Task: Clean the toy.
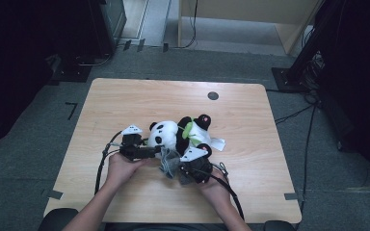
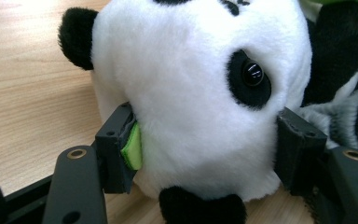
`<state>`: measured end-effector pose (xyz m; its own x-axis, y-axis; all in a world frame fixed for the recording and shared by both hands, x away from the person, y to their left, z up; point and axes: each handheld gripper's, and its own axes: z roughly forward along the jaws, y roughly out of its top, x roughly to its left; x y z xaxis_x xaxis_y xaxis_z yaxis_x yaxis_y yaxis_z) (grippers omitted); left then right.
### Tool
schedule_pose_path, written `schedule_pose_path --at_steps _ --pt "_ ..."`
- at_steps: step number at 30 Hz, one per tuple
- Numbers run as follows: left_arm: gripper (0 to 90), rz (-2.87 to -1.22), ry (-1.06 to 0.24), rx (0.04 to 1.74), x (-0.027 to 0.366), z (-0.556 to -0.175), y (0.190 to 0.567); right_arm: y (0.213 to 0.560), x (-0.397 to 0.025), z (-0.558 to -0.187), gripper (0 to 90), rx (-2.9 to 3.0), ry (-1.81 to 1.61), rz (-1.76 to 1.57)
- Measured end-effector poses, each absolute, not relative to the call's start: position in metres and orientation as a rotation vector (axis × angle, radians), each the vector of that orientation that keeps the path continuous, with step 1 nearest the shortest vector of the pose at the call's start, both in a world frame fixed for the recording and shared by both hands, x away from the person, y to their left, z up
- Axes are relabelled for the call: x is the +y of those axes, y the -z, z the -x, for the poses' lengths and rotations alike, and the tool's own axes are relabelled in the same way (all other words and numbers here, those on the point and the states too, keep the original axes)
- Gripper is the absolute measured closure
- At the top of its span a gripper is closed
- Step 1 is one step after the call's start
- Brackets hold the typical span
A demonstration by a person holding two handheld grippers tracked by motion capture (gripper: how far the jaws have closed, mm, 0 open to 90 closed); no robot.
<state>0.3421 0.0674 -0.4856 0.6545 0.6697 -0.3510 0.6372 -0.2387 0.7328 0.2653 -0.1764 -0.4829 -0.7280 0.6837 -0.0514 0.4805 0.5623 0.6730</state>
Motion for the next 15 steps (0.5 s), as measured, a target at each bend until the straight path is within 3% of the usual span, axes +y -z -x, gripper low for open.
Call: schedule_pose_path --at_steps 15 --pt "34.4 -1.95 -0.045 1.026 0.065 -0.343 0.485 0.451 -0.222 -0.263 76.7 2.458 -0.955 -1.033"
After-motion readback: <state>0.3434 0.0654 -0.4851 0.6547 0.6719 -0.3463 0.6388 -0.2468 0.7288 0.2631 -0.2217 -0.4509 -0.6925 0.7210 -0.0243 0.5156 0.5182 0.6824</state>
